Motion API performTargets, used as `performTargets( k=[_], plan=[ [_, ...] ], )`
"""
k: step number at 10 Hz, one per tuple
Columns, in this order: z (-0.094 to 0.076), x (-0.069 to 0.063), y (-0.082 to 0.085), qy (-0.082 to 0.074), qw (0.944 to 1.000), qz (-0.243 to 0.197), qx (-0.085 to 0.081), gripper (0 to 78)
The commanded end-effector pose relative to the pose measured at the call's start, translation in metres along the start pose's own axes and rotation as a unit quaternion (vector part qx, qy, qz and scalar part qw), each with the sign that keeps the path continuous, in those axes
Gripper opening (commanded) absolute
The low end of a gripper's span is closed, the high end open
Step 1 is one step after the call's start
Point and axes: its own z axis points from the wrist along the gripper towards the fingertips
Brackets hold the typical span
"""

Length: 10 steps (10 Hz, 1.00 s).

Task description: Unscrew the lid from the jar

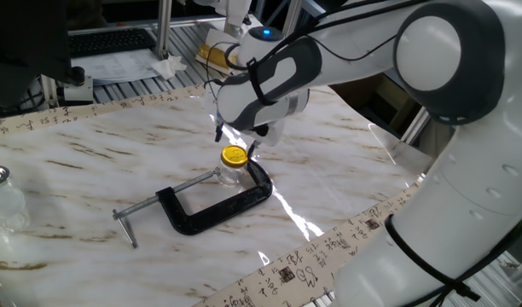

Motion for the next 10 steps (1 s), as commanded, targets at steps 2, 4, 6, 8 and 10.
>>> performTargets(
  k=[2, 4, 6, 8, 10],
  plan=[
    [0.0113, 0.0014, 0.0046, -0.022, 0.9971, 0.073, 0.004, 77.4],
    [0.0113, 0.0016, 0.0044, -0.007, 0.9969, 0.079, -0.001, 77.4],
    [0.0114, 0.0016, 0.0044, -0.003, 0.9970, 0.077, -0.004, 77.4],
    [0.0114, 0.0016, 0.0044, -0.001, 0.9972, 0.075, -0.006, 77.4],
    [0.0114, 0.0016, 0.0044, 0.005, 0.9973, 0.073, 0.000, 77.4]
  ],
)
